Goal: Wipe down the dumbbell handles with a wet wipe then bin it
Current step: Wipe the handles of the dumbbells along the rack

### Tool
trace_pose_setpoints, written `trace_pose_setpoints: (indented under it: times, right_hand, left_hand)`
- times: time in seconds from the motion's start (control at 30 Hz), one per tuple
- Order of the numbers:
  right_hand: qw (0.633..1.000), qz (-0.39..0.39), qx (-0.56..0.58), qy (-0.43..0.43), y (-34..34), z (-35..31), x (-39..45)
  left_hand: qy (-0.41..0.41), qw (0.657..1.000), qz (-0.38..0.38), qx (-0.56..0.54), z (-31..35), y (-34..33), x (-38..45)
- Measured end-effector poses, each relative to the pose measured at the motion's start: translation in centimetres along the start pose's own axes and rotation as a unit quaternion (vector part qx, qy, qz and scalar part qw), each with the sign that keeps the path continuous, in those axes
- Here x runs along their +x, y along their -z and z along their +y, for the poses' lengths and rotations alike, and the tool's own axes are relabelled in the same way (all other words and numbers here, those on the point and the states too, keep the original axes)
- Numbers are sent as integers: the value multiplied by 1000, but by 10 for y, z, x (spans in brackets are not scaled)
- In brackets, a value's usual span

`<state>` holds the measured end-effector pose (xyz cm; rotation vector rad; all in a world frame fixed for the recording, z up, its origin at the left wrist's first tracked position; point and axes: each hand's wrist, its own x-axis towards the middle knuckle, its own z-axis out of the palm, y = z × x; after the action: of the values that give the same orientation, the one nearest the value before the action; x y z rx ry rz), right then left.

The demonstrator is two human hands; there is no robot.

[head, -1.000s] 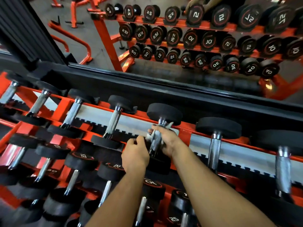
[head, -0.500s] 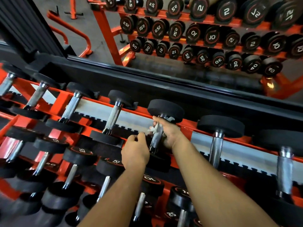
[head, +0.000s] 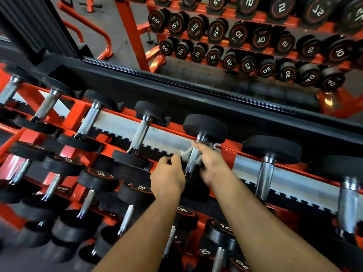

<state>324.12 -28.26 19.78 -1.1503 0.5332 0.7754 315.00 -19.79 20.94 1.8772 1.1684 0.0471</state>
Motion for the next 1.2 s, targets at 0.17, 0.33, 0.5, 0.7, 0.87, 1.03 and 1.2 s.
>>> trace_pose_setpoints:
  times: [0.17, 0.33, 0.5, 0.7, 0.87, 1.03, 1.2]
  right_hand:
    - [999, -21, -16, -36, -8, -9, 2]
    - [999, -37, 10, -17, 4, 4, -2]
    - [997, -25, -62, -26, -4, -1, -8]
    - [997, -61, -12, -49, 3, 1, -14]
    - [994, -66, -71, -58, 13, -1, -29]
    - [990, -55, -94, -86, -5, -6, -36]
    - [977, -56, -202, -28, 25, 0, -47]
  left_hand:
    - [-7, 1000, -7, 0, 3, 1, -2]
    - [-2, 1000, 0, 10, 1, 1, -2]
    - [-8, 1000, 0, 8, 3, 0, 0]
    - [-5, 1000, -1, 1, 1, 2, -4]
    - [-6, 1000, 0, 2, 5, 0, -2]
    - [-5, 1000, -4, 1, 3, 1, -4]
    - [0, 1000, 3, 2, 1, 1, -2]
